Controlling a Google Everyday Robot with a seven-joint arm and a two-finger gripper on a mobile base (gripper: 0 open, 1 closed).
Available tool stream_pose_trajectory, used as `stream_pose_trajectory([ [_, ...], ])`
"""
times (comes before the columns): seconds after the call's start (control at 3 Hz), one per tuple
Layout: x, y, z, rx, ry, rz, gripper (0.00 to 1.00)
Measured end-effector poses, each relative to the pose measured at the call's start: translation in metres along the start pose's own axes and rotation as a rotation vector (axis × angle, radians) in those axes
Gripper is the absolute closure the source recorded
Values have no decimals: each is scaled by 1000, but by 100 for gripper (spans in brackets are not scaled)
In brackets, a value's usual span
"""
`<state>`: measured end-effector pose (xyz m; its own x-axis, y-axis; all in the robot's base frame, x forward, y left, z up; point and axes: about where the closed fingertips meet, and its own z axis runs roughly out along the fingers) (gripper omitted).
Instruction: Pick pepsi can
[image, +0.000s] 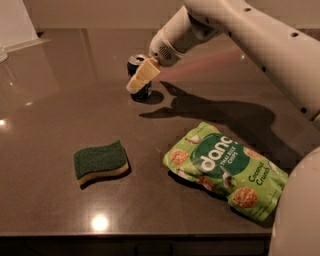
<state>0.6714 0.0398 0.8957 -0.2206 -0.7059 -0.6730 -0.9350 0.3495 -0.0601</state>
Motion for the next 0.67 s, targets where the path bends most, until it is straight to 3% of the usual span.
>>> stream_pose_trajectory([
  [0.67, -11, 7, 1, -47, -36, 10, 62],
])
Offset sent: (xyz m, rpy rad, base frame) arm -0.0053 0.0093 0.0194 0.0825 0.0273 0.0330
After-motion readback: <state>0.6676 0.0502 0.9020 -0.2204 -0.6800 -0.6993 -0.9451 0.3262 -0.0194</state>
